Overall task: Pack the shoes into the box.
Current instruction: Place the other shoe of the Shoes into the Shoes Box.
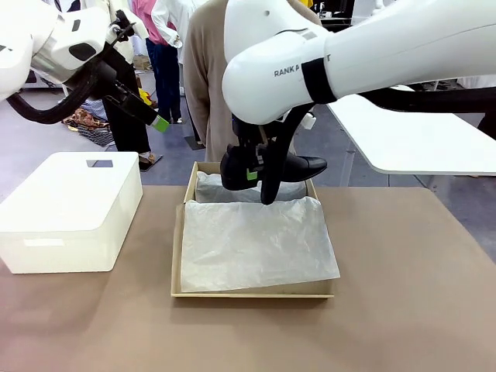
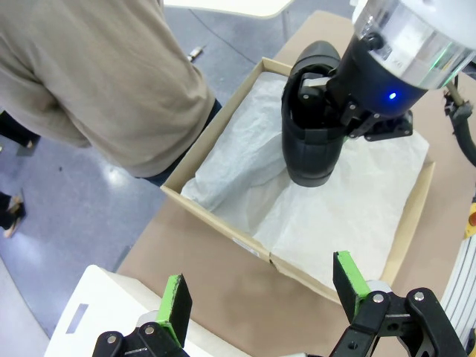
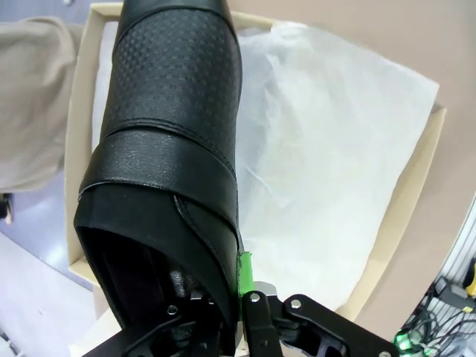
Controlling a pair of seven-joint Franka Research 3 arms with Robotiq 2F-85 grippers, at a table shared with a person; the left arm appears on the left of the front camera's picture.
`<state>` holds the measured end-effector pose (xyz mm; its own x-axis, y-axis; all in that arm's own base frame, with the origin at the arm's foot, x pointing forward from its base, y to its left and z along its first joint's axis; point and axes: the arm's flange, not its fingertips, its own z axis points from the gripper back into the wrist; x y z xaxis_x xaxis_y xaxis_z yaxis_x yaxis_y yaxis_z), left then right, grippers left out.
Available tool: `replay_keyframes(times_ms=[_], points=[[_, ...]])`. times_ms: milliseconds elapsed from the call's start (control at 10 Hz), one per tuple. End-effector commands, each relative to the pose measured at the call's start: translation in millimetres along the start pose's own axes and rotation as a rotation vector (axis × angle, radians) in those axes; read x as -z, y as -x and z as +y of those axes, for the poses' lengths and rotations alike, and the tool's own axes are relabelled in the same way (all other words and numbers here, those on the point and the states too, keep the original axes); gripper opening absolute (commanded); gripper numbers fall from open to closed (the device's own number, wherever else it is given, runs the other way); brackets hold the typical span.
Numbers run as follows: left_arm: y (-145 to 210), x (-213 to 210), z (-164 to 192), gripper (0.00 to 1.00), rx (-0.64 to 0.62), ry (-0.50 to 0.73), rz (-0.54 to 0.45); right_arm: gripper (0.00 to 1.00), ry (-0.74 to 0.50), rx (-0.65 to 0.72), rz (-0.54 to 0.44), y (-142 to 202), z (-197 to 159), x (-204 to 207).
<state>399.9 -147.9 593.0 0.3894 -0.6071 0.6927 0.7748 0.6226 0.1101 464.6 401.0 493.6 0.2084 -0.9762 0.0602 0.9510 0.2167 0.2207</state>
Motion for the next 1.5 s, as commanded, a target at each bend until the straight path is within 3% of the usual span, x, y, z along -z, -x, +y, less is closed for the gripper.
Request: replay_keyframes(times_ms=[0,500,1400], points=[[1.9,0.3,1.8,1.00,0.008,0.017,-0.015,0.00,-0.023,0.082,-0.033,17.0,12.1,-1.3],[1.9,0.3,1.8,1.00,0.008,0.017,-0.015,0.00,-0.013,0.147,0.024,40.2,22.3,16.8],[1.9,0.3,1.8,1.00,0.008,0.017,-0.015,0.00,-0.019,0.206,0.029,52.5,28.3,58.3]])
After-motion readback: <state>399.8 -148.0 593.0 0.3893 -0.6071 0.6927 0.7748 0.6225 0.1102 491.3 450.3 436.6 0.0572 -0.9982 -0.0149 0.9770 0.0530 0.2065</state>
